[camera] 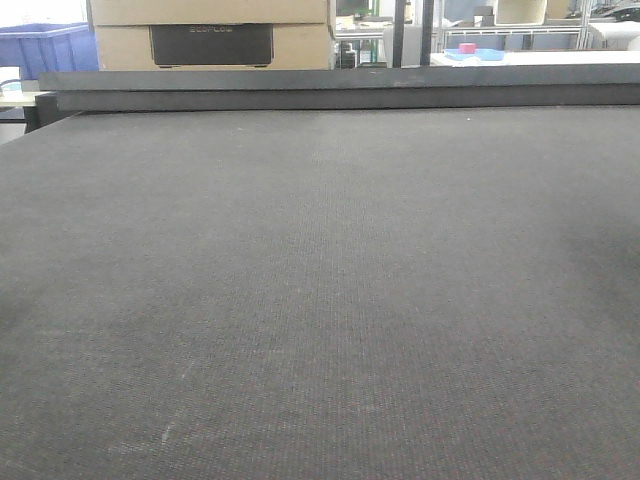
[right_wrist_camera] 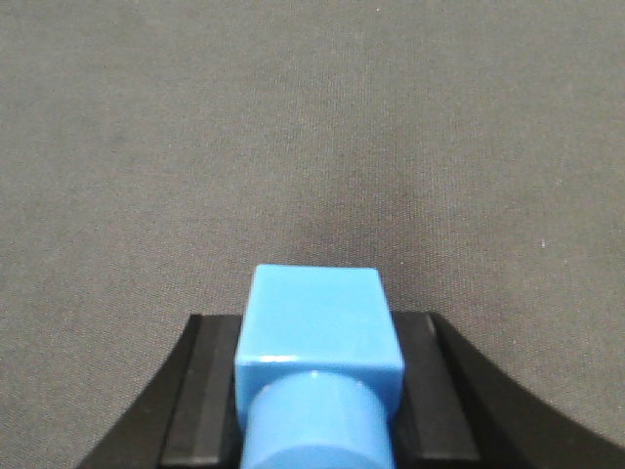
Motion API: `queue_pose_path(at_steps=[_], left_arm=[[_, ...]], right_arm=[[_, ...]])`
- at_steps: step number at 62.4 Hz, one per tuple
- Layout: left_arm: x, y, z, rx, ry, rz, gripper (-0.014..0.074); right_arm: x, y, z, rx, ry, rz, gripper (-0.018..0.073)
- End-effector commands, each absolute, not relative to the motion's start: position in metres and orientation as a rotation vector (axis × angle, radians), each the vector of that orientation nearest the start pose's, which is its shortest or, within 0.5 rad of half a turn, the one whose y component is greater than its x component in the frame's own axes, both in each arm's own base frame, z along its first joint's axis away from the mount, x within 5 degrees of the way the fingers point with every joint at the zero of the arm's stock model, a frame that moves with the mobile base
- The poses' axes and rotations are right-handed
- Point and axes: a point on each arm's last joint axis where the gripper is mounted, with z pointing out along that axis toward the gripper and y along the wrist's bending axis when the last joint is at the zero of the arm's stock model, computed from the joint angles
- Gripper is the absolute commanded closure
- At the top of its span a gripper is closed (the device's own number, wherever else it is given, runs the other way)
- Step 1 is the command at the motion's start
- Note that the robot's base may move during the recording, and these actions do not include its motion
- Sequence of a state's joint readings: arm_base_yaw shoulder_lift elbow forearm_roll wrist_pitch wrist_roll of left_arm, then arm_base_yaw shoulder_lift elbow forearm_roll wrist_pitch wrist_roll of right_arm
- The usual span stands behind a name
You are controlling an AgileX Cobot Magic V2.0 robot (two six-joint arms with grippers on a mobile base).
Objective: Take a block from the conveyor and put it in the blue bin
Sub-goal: 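Lift both held blocks up off the conveyor belt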
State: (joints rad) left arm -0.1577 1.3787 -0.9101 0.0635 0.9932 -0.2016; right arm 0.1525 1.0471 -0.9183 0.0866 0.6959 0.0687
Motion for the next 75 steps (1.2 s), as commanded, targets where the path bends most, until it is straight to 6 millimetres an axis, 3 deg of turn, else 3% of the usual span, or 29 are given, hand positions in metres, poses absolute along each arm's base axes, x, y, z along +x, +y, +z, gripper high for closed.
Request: queue_pose_path(at_steps=[1,16,25,36,48,62,75], left_arm=[[0.246,-0.036,0.233,-0.027,2.972,0.029,0.0185],[0.258,-0.037,0.210,-0.015,3.028,0.055,0.0191],[0.259,-0.038,0.207,-0.015,3.042,0.059,0.0258],[0.260,-0.038,0.207,-0.015,3.036,0.057,0.0411],[0.261,-0.038,0.207,-0.014,3.029,0.054,0.0678],[0.262,-0.041,0.225,0.031,2.976,0.010,0.0707],[0.253,-0.062,0.266,0.232,2.700,-0.141,0.0707]], right_arm=[[0.208,0.037,0.337,-0.060,2.310,0.203,0.0727],[0.205,0.037,0.335,-0.063,2.352,0.200,0.0727],[0.205,0.037,0.335,-0.064,2.354,0.200,0.0727],[0.206,0.037,0.335,-0.063,2.343,0.201,0.0727],[0.206,0.037,0.335,-0.063,2.343,0.201,0.0727],[0.206,0.037,0.335,-0.063,2.343,0.201,0.0727],[0.205,0.037,0.337,-0.087,2.326,0.193,0.0727]])
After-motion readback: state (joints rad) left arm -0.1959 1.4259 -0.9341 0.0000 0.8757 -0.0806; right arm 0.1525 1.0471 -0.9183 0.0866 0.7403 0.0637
